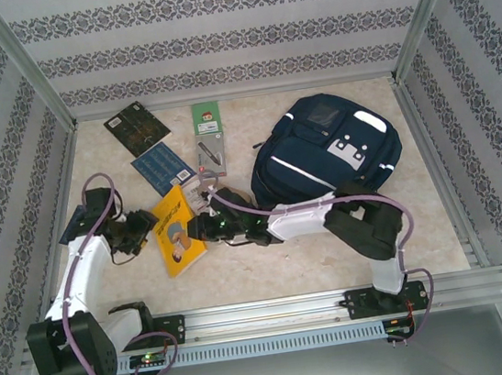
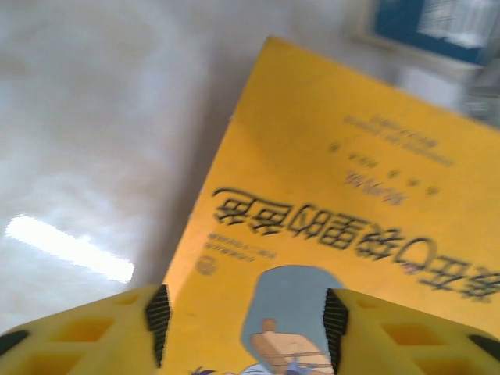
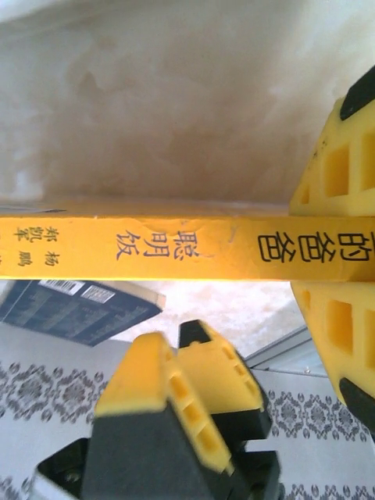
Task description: Pack the student bag
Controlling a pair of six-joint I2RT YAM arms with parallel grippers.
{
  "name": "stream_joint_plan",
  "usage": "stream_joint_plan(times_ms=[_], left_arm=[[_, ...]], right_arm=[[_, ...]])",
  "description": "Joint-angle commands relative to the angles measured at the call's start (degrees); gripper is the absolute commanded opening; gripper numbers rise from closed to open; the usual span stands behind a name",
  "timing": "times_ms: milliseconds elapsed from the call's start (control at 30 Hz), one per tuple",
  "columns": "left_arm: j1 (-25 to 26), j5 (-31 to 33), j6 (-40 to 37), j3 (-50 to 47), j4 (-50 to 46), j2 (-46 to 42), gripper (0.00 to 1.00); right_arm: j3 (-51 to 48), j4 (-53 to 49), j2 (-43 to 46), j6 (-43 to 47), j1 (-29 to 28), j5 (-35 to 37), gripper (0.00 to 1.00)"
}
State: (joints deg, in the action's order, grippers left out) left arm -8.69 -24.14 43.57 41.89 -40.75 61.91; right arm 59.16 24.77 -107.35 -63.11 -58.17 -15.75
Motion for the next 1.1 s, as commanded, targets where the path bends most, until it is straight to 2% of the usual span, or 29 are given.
stream_joint_plan(times_ms=[0,200,267,400,500,667,833,933,1067], left_arm=[[0.2,-8.6,0.0,3.5,1.8,-1.1,0.65],[1.6,-19.2,5.1,5.3,12.1,0.2,0.84],[2.2,-21.7,7.2,5.3,16.2,0.5,0.87],[3.4,-25.6,12.8,4.6,26.9,0.8,0.96],[4.6,-27.9,18.5,3.5,37.6,1.2,0.99],[9.4,-27.6,24.0,3.8,48.0,3.4,0.99],[14.4,-23.5,23.3,6.7,47.2,6.6,0.96],[15.6,-21.7,23.7,6.5,48.2,7.2,0.95],[16.5,-22.6,30.7,5.0,59.0,8.6,0.91]], right_arm=[[-1.5,2.2,7.5,2.4,1.7,1.9,0.00],[-4.7,0.3,16.9,3.2,5.4,3.3,0.00],[-5.0,0.3,19.5,3.0,7.2,2.5,0.00],[-4.9,1.5,23.3,1.4,11.5,-2.2,0.00],[-4.9,4.0,24.4,-1.5,15.0,-6.7,0.00],[-4.8,10.7,24.0,-7.8,19.9,-14.0,0.00],[-4.8,17.3,23.1,-13.4,22.7,-18.1,0.00],[-4.6,19.5,22.8,-15.3,23.9,-19.8,0.00],[-4.2,20.6,22.3,-16.7,24.7,-21.9,0.00]])
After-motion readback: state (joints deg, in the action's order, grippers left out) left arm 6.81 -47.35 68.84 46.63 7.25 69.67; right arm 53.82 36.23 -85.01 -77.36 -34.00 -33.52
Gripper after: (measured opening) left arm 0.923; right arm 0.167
